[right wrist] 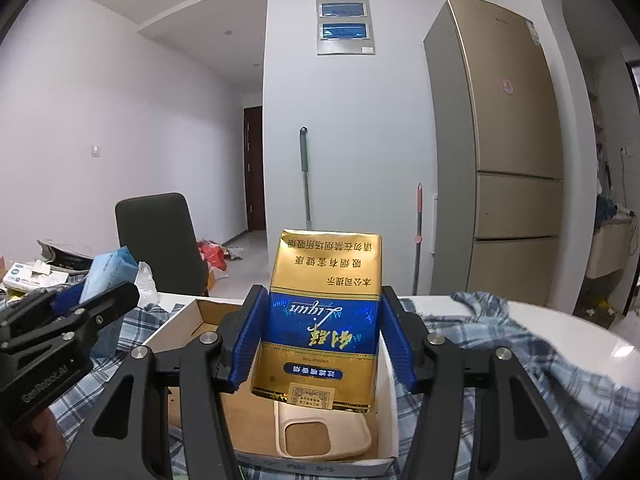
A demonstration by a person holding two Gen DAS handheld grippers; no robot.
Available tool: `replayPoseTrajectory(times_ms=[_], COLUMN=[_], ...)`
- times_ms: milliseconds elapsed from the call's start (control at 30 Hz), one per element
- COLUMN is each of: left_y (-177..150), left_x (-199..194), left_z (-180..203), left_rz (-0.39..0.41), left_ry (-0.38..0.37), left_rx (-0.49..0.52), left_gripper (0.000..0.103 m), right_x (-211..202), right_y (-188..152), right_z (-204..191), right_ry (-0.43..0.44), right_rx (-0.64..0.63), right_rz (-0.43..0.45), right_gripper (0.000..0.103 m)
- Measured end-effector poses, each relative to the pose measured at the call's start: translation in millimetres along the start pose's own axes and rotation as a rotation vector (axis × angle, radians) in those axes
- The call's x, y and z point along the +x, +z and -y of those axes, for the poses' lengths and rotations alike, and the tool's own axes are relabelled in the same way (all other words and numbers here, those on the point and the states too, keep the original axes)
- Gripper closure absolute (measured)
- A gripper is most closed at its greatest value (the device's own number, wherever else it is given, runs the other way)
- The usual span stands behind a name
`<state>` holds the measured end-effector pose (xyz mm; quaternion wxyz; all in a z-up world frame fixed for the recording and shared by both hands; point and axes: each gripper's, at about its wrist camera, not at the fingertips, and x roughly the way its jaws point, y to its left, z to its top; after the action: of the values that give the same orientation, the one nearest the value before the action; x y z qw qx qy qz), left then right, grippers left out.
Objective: Organize soft objects
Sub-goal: 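Lower the wipe pack into the box with the left gripper while the right lowers the cigarette box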
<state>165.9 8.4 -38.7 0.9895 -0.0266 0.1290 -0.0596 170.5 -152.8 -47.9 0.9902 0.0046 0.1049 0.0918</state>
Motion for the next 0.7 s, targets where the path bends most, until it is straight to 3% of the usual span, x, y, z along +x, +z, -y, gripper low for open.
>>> replayPoseTrajectory(times_ms=[133, 433, 600, 667, 700], left_y=[-3.8, -9.1, -9.9, -7.6, -5.1], left_x=[3.6, 11.3, 8.0, 8.4, 8.7], left_z=[-15.9, 6.4, 11.4, 11.3, 11.6], left_rz=[0.002, -0.038, -0.049, -0.056, -0.059], left_ry=[0.011, 0.036, 0.037, 0.032, 0.031], left_rx=[-0.067, 0.037, 0.029, 0.030, 0.031], left_gripper=[0.063, 0.063, 0.063, 0.060, 0.057], right_x=[4.8, 18.3, 18.8, 21.4, 21.9], right_y=[-1.4, -3.2, -2.7, -1.5, -0.9], right_z=[7.5, -4.5, -4.4, -4.1, -4.2], right_ry=[0.002, 0.003, 0.003, 0.005, 0.007], right_rx=[0.036, -0.031, -0.038, -0.039, -0.039], right_rz=[-0.024, -0.092, -0.100, -0.108, -0.111], right_gripper=[0.048, 0.048, 0.047, 0.044, 0.037])
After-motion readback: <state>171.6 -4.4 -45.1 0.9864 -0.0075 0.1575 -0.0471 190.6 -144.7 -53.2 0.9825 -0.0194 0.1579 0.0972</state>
